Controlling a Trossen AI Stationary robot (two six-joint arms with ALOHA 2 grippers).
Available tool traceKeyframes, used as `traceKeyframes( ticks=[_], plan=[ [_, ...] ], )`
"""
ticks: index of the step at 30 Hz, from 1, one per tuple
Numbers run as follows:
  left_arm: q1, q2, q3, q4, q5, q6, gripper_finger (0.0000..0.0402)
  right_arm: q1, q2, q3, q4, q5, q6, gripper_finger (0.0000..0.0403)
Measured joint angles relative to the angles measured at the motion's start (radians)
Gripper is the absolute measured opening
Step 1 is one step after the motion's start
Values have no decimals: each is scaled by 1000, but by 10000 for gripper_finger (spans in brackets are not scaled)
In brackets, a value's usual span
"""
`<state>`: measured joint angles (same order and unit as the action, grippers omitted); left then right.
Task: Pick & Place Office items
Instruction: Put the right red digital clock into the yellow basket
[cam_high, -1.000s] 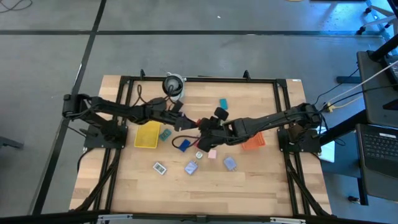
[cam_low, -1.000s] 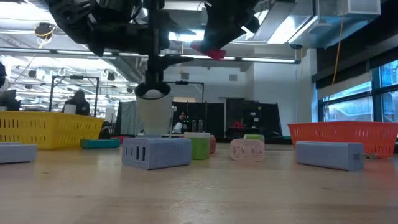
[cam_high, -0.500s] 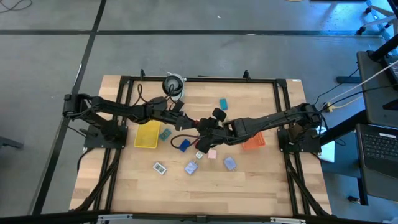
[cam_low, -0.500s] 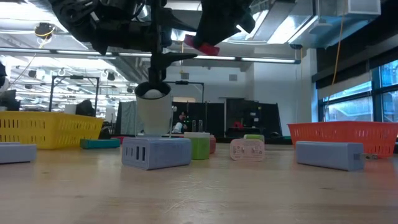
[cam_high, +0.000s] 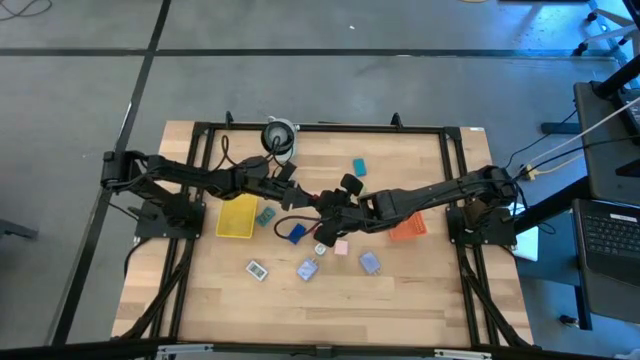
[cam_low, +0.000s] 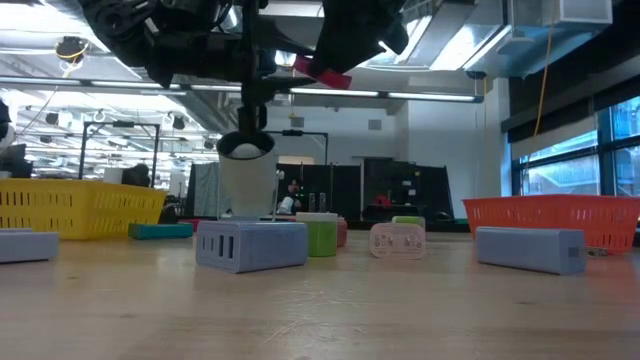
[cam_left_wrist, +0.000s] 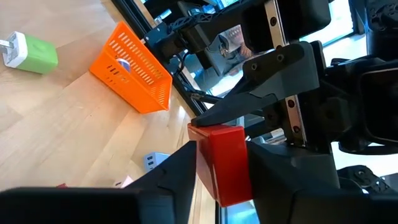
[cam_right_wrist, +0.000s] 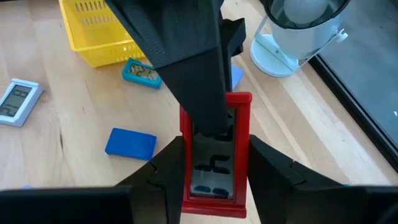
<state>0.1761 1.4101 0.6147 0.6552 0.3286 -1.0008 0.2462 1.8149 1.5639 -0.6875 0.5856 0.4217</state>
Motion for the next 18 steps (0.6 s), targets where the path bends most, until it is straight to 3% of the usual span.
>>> traceKeyframes(
  ticks=[10,18],
  plan=[
    [0,0,0,-4,1,-9,96,0,0,0,-1,1,-8,148],
    [0,0,0,4,6,-7,90,0,0,0,3,-40,-11,240]
  ],
)
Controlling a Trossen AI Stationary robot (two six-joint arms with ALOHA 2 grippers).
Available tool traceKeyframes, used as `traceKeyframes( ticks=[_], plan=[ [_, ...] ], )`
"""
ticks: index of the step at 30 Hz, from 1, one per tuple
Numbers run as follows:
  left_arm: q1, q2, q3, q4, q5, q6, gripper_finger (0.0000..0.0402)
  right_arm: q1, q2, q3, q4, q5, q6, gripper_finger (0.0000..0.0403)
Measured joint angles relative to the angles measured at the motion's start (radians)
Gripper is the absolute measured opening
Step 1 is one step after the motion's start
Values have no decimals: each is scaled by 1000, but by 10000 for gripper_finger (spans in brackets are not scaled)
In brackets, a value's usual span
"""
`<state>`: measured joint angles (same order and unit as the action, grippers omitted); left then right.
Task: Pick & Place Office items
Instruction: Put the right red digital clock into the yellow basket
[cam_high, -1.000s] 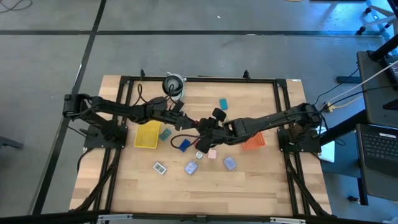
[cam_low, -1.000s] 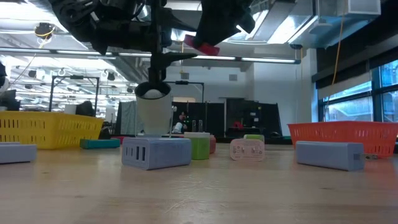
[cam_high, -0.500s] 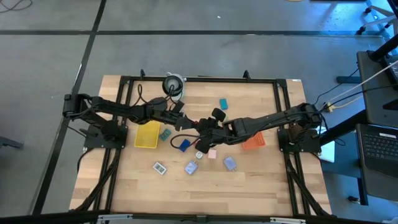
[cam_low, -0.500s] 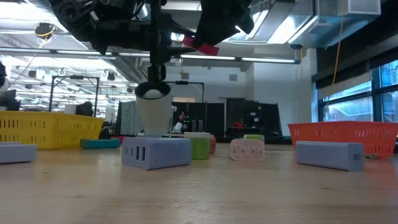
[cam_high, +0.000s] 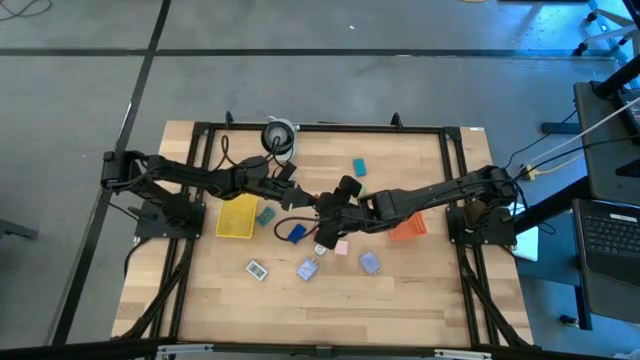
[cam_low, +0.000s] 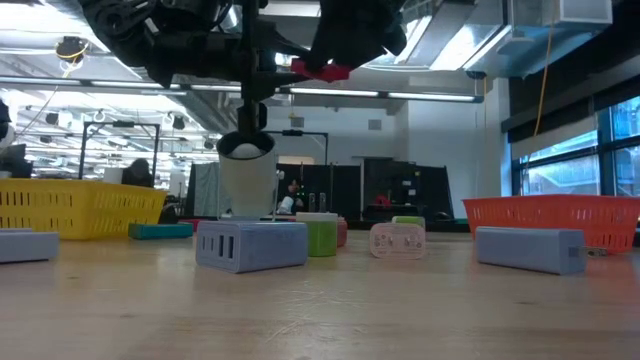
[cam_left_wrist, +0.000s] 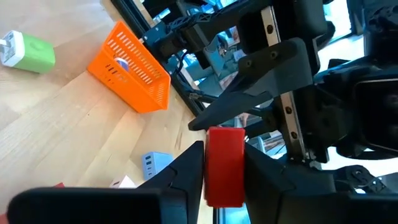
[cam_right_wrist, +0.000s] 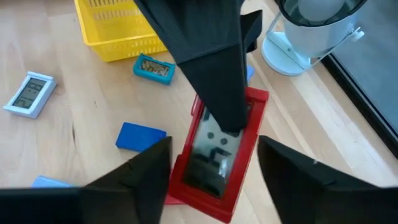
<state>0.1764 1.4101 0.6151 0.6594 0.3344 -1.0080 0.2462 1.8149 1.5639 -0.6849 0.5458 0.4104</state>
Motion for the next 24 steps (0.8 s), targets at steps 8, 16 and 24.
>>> traceKeyframes(
  ticks=[8,16,24],
  plan=[
    [0,0,0,-2,10,0,79,0,0,0,8,-6,0,275],
    [3,0,0,-4,10,18,77,-4,0,0,13,18,-7,268],
    [52,0,0,-1,39,42,70,-5,0,31,-23,23,-26,268]
  ],
)
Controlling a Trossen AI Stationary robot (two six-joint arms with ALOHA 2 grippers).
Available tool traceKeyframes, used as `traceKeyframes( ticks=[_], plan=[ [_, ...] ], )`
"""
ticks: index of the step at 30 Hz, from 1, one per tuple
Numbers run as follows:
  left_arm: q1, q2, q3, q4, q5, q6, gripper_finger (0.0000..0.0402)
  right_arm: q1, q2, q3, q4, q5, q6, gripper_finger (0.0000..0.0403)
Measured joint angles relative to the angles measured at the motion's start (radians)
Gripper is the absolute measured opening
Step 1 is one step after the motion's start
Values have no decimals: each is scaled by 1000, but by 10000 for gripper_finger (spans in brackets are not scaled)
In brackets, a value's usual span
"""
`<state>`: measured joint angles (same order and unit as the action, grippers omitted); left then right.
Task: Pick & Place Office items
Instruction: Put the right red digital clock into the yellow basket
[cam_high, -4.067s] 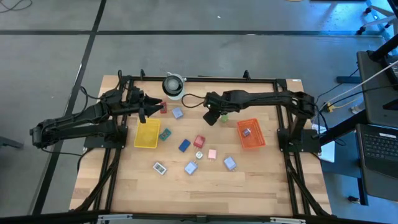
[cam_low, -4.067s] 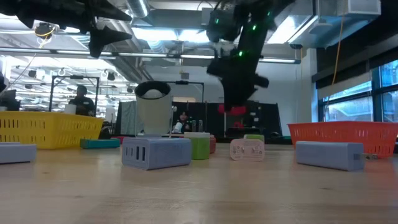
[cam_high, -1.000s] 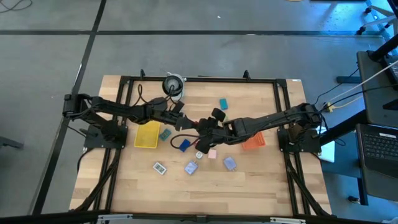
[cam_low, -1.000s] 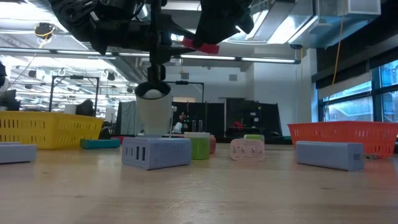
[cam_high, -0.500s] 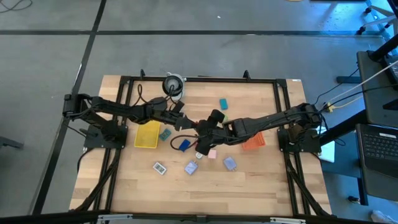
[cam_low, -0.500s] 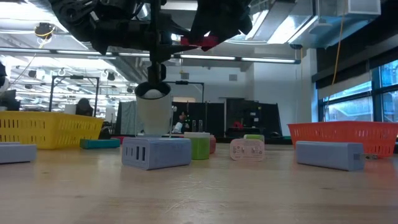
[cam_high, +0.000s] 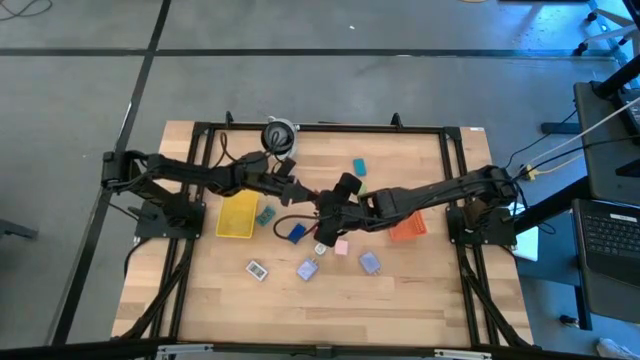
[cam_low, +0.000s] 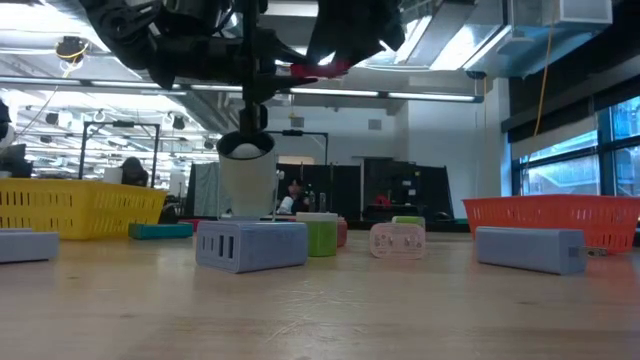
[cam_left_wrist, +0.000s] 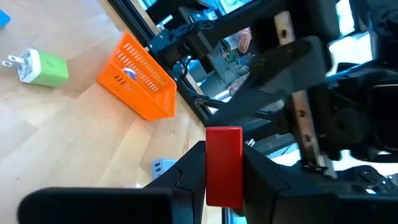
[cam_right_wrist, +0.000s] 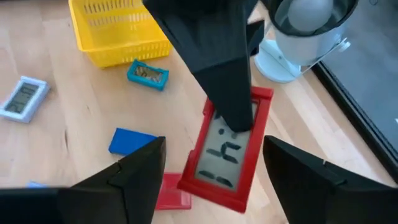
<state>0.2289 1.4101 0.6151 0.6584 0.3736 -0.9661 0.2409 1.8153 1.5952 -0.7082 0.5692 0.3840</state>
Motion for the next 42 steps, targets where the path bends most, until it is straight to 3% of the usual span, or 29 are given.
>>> traceKeyframes(
  ticks=[10,16,21,27,32,42],
  plan=[
    [83,-63,0,63,140,43,69,-1,-4,151,-159,74,-3,268],
    [127,-235,-1,33,180,194,68,-43,-92,165,-195,42,-6,268],
    [144,-401,-6,-104,167,306,68,-73,-225,167,-172,-11,-3,260],
    [150,-604,-5,-391,31,477,68,-76,-349,159,-159,-19,-10,236],
    [146,-733,-5,-662,-128,500,68,-76,-443,90,-191,-4,4,233],
    [81,-873,-6,-1111,-344,406,68,-76,-751,-305,-159,78,175,233]
  ],
)
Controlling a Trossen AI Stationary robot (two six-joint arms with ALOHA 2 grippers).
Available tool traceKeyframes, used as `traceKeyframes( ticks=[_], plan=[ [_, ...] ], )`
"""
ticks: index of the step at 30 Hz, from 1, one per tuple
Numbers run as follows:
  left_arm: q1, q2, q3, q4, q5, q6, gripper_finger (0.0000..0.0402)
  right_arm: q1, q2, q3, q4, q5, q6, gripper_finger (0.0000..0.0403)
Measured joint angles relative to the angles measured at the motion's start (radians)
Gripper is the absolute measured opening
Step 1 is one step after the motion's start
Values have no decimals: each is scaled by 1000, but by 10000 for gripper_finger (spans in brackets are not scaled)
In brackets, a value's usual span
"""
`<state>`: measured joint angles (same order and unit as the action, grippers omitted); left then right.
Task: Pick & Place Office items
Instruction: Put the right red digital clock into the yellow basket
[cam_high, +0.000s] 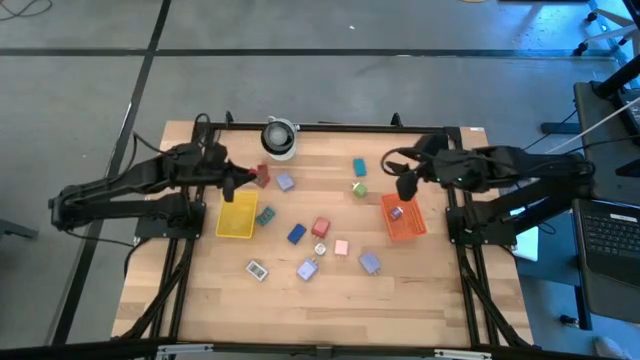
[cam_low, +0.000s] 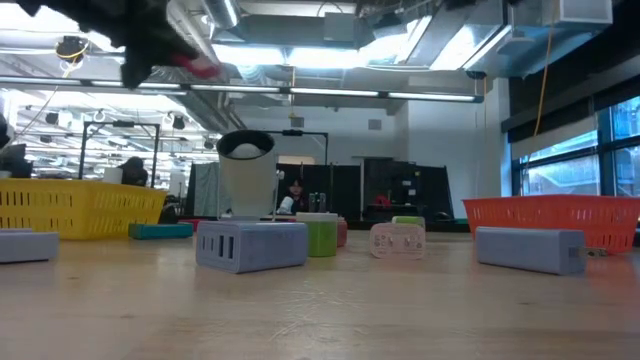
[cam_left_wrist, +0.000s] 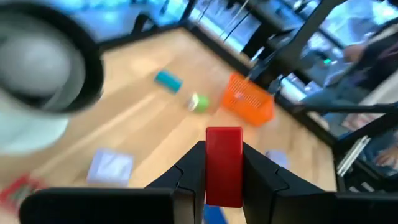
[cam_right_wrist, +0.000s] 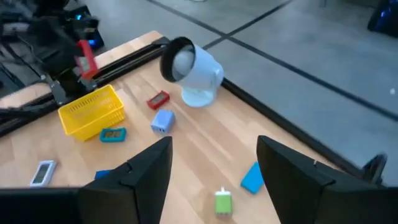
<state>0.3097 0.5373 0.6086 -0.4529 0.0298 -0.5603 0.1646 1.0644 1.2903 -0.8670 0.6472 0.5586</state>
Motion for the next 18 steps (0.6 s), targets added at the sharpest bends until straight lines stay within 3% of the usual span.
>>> traceKeyframes(
  ticks=[10,18],
  plan=[
    [-115,-46,0,-297,-66,-158,68,0,-280,-467,328,-58,72,233],
    [-186,-40,0,-514,-155,-321,68,0,-310,-619,467,-89,93,233]
  ],
)
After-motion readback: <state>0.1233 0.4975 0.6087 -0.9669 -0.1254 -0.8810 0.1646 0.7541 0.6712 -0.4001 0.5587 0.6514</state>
